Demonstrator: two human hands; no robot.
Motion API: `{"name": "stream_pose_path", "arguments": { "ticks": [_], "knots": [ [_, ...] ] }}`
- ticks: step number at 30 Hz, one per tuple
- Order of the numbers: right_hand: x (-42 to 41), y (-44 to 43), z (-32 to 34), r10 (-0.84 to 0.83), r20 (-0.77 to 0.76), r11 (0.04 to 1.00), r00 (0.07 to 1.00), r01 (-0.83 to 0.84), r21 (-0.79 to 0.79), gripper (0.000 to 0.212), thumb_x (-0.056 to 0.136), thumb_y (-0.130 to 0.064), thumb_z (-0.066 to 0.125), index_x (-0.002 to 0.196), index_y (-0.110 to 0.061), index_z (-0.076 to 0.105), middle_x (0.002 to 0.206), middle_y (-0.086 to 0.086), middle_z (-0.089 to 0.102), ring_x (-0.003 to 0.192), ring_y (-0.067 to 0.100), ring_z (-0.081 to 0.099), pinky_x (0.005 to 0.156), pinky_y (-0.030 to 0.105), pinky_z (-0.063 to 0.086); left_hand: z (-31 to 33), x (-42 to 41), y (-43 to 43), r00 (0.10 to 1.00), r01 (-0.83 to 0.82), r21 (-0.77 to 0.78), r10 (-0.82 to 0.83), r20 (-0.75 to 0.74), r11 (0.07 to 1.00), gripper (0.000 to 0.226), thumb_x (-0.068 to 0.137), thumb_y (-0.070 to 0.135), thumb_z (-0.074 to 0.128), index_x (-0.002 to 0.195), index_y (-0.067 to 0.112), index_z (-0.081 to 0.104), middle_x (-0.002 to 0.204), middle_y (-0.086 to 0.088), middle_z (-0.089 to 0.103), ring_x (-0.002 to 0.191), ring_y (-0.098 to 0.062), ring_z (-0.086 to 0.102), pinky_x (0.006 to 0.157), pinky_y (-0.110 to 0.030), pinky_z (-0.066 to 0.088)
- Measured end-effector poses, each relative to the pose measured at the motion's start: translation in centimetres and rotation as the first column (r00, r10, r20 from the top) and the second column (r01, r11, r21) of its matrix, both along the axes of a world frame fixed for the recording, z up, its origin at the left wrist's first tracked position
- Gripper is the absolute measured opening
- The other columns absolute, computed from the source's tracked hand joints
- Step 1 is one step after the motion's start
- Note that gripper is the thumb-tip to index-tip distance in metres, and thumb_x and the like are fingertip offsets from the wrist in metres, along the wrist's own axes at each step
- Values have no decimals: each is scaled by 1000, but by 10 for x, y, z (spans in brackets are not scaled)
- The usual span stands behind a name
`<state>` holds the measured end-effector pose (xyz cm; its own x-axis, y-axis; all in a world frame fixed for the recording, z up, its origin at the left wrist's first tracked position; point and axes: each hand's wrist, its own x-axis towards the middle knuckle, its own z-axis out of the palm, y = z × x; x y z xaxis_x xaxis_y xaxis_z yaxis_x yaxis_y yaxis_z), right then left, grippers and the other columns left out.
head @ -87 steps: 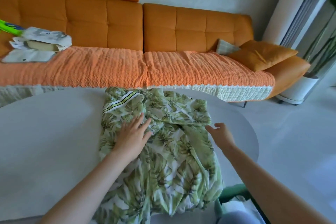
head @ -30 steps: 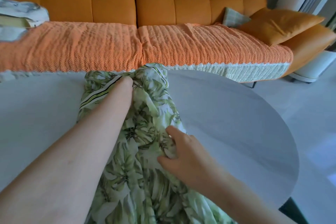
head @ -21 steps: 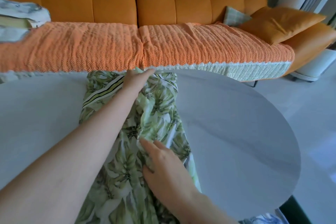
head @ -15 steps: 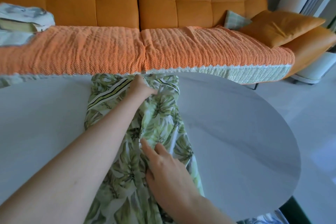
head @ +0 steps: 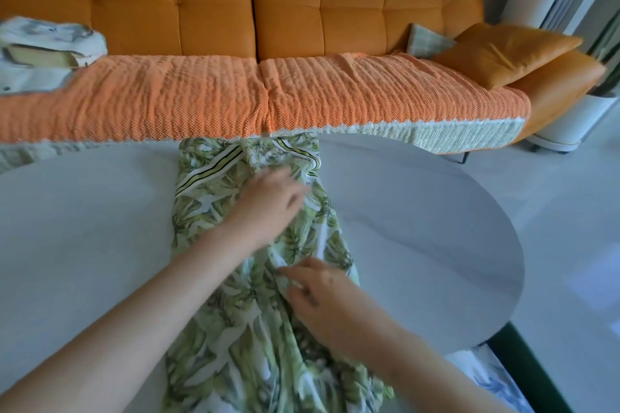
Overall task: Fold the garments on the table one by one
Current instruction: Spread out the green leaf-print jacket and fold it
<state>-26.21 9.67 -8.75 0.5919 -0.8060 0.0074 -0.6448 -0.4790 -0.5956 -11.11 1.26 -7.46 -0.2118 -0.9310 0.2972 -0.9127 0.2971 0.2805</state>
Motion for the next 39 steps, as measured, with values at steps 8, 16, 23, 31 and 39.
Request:
{"name": "stream_pose_path", "arguments": {
  "ticks": [8,16,23,31,39],
  "knots": [
    [-61,8,-7,-415,235,907,879,377,191,12,91,-17,58,100,-22,64,106,1,58,93,13,58,83,27,48,-4,0,86,996,73,242,-84,37,967,36,98,30,42,134,36,46,151,10,30,141,-7,19,109,-24,-9],
    [-106,49,-15,-329,-153,923,932,351,155,45,82,-52,62,117,-23,56,112,-4,55,109,15,38,83,27,32,-12,-45,162,993,95,318,-112,35,943,60,97,24,45,147,39,15,151,6,31,142,-15,18,106,-25,-12],
    [-96,69,-1,-348,16,925,937,341,170,13,77,-23,71,78,-23,58,77,-1,57,74,17,52,68,34,43,-26,-47,168,999,48,145,-50,8,988,50,90,17,59,136,31,45,112,6,46,105,-15,39,97,-28,35],
    [-59,122,11,-98,-203,967,974,45,-253,37,88,-48,55,119,-27,55,107,-4,57,90,20,60,70,30,46,-34,-23,195,995,-98,-12,97,-38,995,20,75,4,72,80,20,62,105,7,52,95,-10,49,78,-16,37],
    [-65,128,-26,105,-505,850,857,-341,-402,46,85,-57,44,126,-39,50,110,-3,51,98,17,41,83,29,47,-50,-11,232,917,-223,31,220,-332,974,19,87,2,58,81,18,68,129,2,48,121,-15,45,100,-26,38]
  ]
}}
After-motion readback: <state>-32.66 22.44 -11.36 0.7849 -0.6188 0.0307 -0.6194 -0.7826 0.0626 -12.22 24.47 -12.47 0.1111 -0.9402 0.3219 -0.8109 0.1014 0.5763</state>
